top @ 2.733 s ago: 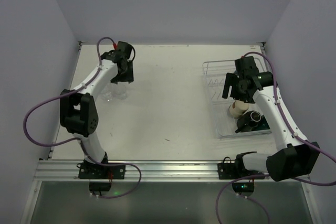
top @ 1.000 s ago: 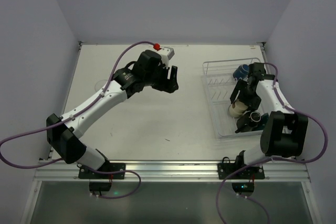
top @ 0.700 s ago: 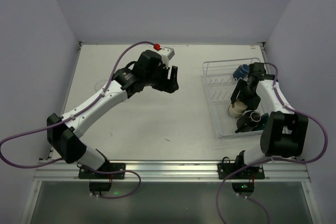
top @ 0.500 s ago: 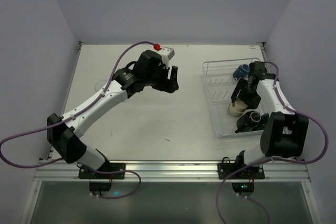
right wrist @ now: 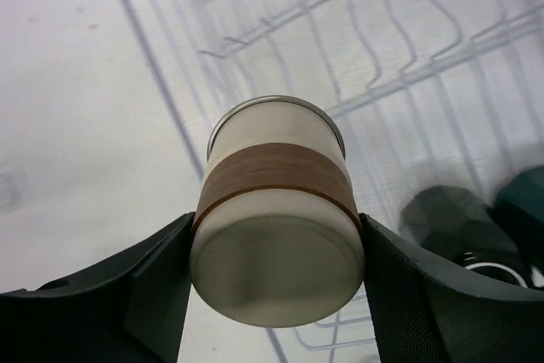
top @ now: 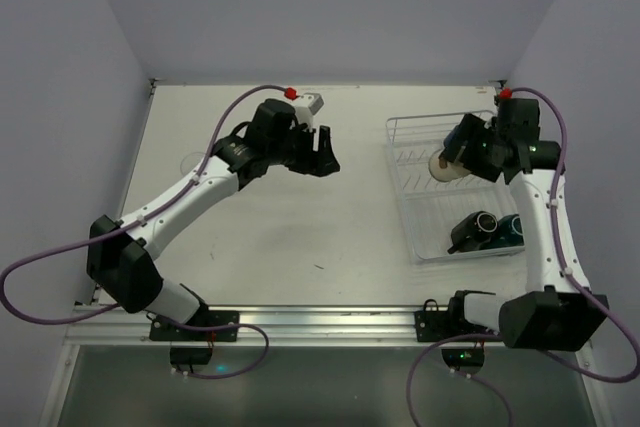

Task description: Unload the cups from the dish rack

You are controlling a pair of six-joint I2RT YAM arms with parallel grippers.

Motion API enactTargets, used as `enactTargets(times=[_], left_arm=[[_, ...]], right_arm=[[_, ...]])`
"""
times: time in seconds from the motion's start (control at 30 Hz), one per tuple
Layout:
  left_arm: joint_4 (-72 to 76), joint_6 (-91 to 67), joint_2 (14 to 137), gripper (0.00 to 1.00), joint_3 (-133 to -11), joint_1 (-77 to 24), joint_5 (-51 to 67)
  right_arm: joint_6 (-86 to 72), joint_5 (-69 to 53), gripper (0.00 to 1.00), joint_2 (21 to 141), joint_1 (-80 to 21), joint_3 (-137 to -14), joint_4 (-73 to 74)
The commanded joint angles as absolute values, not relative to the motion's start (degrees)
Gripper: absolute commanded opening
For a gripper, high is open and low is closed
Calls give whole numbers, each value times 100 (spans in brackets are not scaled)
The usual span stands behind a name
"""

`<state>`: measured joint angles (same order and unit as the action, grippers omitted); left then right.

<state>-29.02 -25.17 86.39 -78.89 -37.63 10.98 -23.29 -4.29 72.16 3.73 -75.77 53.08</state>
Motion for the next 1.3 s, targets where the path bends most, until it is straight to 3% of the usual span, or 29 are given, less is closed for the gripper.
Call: enactTargets(times=[0.0, 0.2, 0.5, 0.77, 1.27], left_arm=[[-966, -3118, 8017, 68, -7045, -3358, 2976], [2156, -4823, 7761, 66, -5741, -3006, 4806], [5964, -7452, 7857, 64, -4677, -3015, 5098], [6828, -8243, 7980, 64, -4500, -3015, 4843], [6820, -8507, 7989, 64, -4491, -3085, 4500]], right_arm=[[-2417, -1904, 0, 6768, 308, -7735, 5230], [-2654, -4128, 0, 6328, 194, -7489, 4563], [-3181, -5527, 0, 6196, -527, -6716, 3008], [-3612, -5809, 0, 6267, -835, -6539, 2180], [-4052, -5792, 0, 6582, -1344, -6574, 1477]])
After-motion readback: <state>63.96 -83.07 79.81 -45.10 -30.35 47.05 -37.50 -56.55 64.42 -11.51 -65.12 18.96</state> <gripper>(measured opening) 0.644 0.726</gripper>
